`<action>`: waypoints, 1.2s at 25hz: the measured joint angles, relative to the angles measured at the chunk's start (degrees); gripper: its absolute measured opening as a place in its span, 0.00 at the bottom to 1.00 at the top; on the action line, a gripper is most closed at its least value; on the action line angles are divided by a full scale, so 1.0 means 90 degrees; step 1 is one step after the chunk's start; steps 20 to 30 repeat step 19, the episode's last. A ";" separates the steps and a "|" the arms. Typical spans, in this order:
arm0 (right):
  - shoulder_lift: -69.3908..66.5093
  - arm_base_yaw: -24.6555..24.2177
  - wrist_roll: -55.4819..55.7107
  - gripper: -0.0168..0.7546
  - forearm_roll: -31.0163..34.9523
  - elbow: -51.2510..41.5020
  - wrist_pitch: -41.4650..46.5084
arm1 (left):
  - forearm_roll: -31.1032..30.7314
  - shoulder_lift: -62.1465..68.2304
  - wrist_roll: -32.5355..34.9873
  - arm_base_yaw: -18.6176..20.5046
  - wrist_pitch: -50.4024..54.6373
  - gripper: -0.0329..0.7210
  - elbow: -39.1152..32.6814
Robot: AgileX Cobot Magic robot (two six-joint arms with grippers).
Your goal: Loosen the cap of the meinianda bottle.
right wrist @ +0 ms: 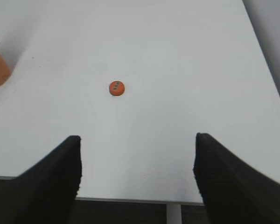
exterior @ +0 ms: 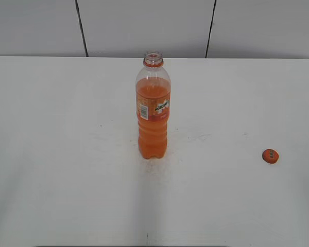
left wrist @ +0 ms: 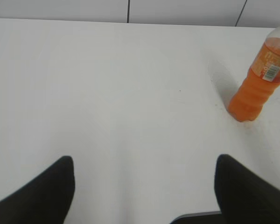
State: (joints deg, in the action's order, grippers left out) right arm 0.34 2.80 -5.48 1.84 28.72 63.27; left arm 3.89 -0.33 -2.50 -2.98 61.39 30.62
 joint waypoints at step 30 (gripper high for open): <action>0.0000 0.0000 -0.0027 0.75 -0.0095 0.0000 -0.0005 | -0.0302 0.0000 0.0000 0.0014 -0.0007 0.78 0.0000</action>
